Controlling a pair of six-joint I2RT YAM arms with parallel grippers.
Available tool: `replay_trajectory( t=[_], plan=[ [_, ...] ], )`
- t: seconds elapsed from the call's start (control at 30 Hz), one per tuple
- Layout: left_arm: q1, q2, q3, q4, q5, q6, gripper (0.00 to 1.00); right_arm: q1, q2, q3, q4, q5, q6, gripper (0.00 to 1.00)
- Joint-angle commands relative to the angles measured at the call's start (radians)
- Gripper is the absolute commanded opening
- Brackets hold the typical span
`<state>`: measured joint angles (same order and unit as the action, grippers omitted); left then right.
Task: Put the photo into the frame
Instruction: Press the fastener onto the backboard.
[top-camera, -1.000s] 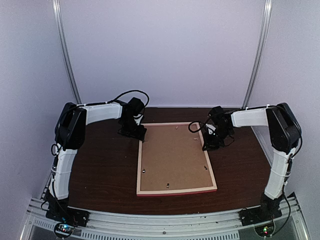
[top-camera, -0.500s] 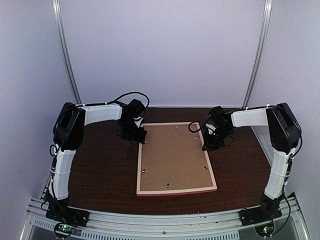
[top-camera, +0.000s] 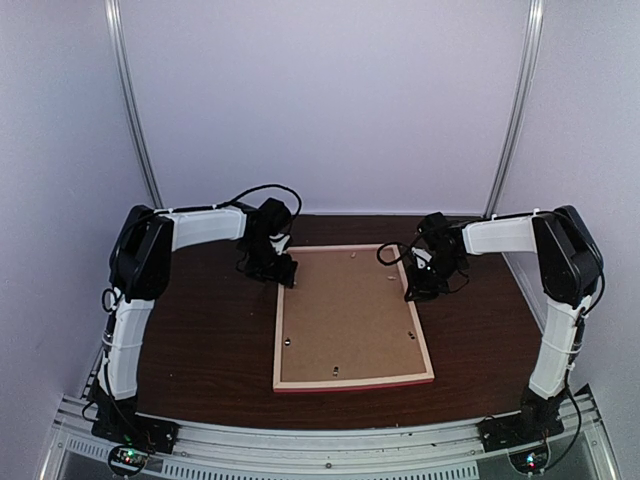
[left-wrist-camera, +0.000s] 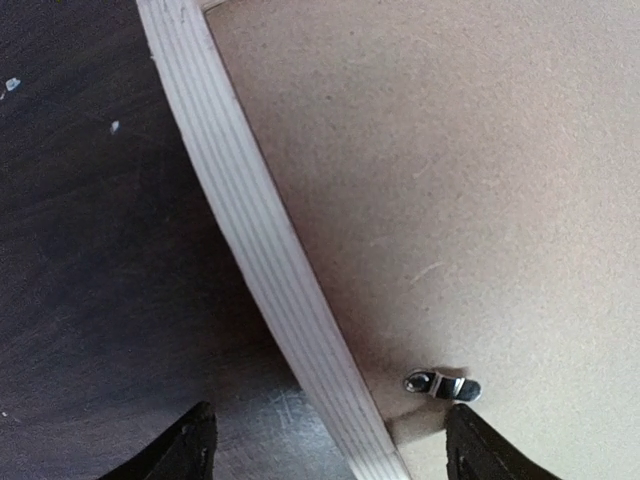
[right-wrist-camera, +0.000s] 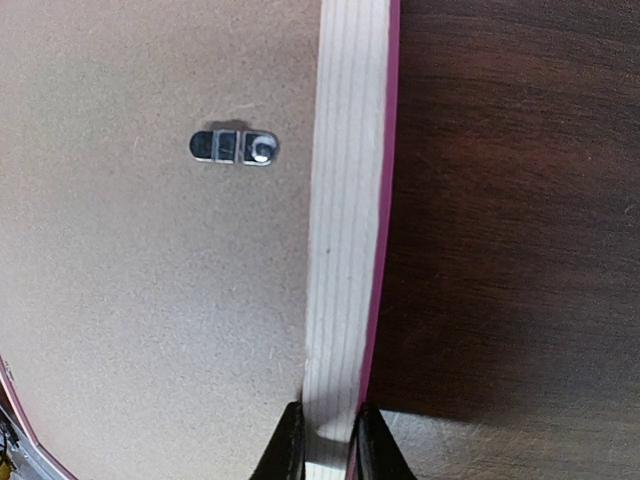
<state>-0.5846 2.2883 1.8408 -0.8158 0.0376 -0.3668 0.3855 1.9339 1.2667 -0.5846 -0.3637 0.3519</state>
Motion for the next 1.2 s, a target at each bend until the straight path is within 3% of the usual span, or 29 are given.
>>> replay_trajectory(
  t=[0.0,0.5,1.17],
  plan=[
    [-0.011,0.034,0.013,-0.009,0.028,0.017,0.79,0.012,0.060,-0.043,0.031,-0.041,-0.002,0.05],
    [-0.009,0.110,0.124,-0.036,-0.002,0.015,0.74,0.012,0.045,-0.055,0.029,-0.036,-0.005,0.05],
    [0.021,0.114,0.128,-0.018,-0.019,-0.003,0.48,0.013,0.038,-0.069,0.035,-0.038,0.001,0.05]
  ],
)
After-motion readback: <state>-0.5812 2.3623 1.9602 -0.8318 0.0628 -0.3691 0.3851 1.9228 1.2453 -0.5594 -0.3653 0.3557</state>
